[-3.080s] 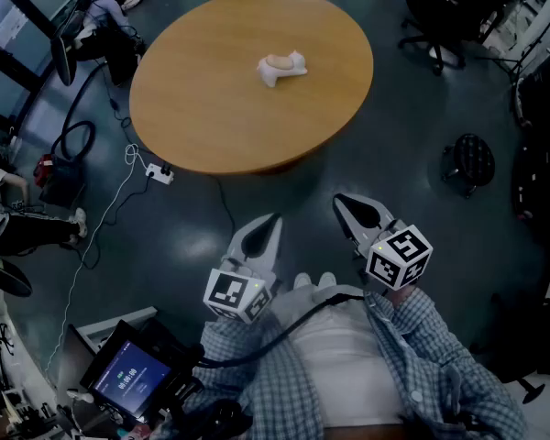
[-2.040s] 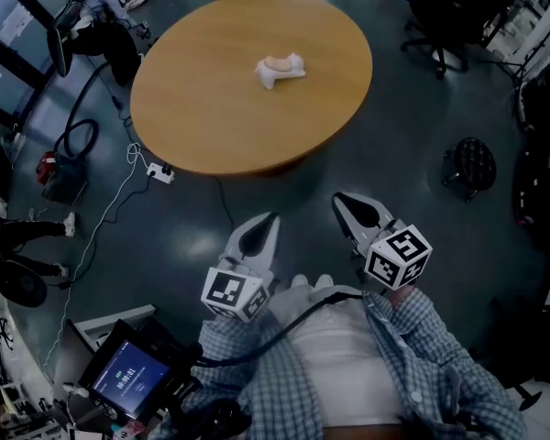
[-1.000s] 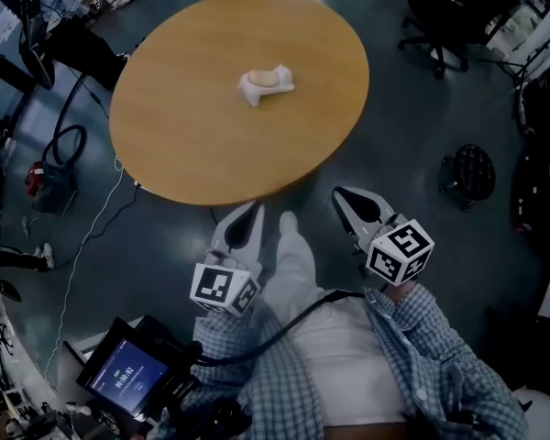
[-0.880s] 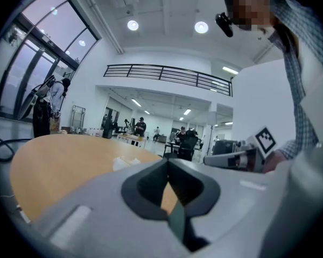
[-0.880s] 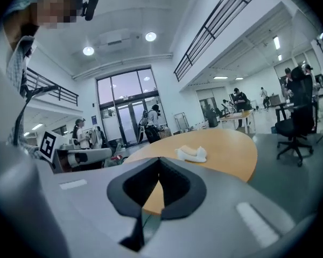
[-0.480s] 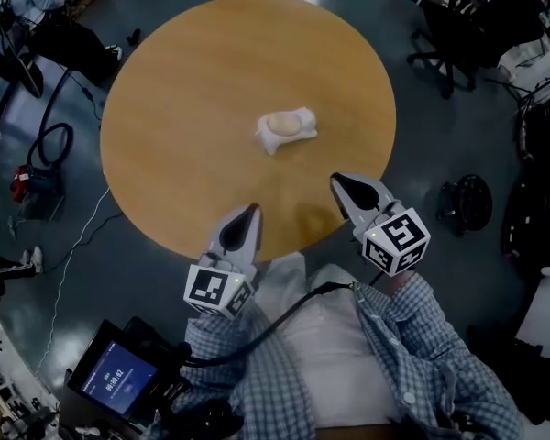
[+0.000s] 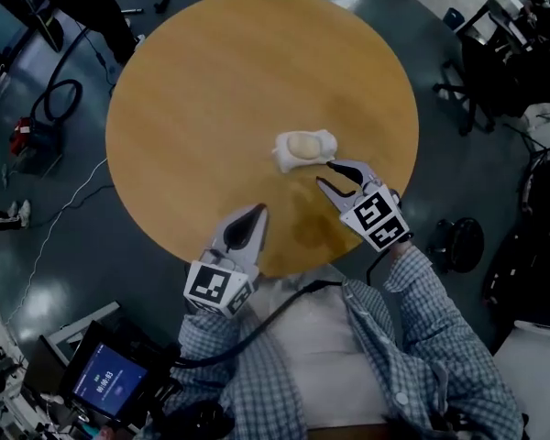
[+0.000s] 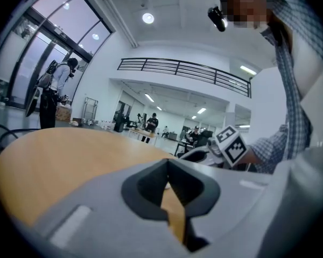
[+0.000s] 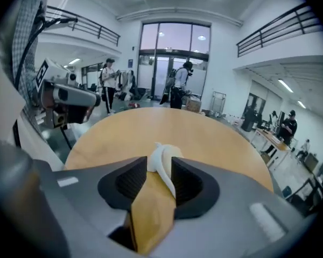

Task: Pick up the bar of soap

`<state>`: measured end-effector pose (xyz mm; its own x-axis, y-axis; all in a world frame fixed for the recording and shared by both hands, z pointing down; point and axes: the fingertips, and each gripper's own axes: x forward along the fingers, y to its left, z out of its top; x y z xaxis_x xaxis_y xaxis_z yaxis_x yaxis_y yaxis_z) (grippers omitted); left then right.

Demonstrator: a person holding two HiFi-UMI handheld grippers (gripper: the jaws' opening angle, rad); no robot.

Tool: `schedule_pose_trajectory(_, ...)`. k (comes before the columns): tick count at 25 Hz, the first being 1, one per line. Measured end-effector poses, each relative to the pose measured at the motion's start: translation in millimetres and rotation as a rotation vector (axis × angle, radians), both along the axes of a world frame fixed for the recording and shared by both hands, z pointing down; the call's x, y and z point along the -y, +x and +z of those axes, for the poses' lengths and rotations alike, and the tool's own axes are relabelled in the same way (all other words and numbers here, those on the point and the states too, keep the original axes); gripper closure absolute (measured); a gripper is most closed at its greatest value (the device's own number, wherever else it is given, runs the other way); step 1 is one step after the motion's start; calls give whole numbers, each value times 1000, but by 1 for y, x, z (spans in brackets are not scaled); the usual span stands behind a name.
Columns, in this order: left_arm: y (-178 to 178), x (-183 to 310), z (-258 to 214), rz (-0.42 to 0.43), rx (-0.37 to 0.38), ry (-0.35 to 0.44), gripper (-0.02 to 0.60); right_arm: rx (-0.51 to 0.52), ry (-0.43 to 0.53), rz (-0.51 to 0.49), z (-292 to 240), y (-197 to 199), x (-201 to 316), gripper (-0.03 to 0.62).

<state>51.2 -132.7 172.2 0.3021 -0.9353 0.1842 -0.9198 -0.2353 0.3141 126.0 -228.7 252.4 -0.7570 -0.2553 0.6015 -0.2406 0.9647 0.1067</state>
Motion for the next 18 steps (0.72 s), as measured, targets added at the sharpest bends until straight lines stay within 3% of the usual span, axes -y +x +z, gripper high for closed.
schedule_pose_trajectory(3, -15, 9, -2, -63, -6, 6, 583, -108, 42, -121, 16, -20, 18, 366)
schedule_pose_trajectory(9, -30, 18, -3, -143, -4, 33, 583, -274, 31, -304, 57, -51, 35, 289)
schedule_pose_trajectory(18, -48, 13, 2, -238, -12, -13, 583, -384, 34, -431, 90, -77, 37, 240)
